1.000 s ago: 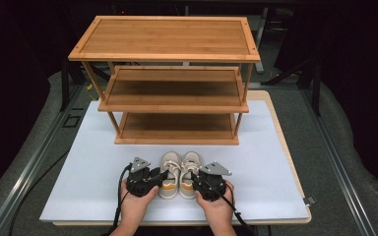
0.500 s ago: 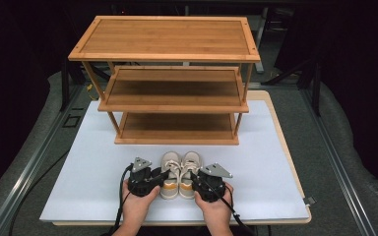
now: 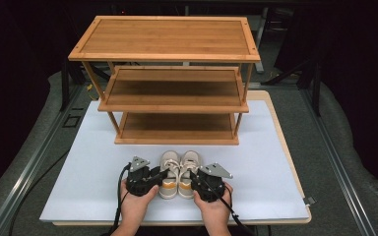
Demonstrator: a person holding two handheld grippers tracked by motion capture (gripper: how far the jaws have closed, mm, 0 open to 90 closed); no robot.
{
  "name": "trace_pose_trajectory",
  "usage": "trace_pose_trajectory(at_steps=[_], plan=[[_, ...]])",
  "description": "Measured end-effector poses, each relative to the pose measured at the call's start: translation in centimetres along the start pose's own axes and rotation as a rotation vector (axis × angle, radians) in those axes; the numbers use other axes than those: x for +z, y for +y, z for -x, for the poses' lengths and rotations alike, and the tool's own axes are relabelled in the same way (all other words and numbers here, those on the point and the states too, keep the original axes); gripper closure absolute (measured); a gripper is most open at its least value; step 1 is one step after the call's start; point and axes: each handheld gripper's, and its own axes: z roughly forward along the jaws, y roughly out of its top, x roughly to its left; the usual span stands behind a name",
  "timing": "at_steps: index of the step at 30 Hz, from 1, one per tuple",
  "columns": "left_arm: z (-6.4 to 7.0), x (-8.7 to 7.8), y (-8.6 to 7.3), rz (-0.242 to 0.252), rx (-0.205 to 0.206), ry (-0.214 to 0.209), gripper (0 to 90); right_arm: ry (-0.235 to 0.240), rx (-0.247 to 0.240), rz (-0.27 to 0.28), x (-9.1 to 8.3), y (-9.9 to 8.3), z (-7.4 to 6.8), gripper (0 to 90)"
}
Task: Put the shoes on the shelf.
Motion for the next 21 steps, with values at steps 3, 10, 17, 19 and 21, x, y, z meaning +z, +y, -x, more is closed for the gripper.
trace_pose_trajectory(at_steps=[3,10,17,19,21], plan=[[0.0,-0.2,0.3,0.011,0.002,-0.004,62.8,0.000,0.000,0.009,-0.3,0.3,-0.1,69.9],[0.1,-0.7,1.4,0.029,0.003,-0.010,62.9,-0.005,-0.010,0.034,-0.7,1.4,-0.3,69.9],[0.1,-1.2,2.0,0.047,0.004,-0.012,62.9,-0.008,-0.023,0.052,-1.1,2.2,-0.6,69.9],[0.2,-1.5,2.3,0.049,0.007,-0.013,62.9,-0.007,-0.028,0.060,-1.3,2.5,-0.7,69.9],[0.3,-1.7,2.6,0.055,0.008,-0.013,62.9,-0.007,-0.030,0.064,-1.5,2.8,-0.8,69.9]])
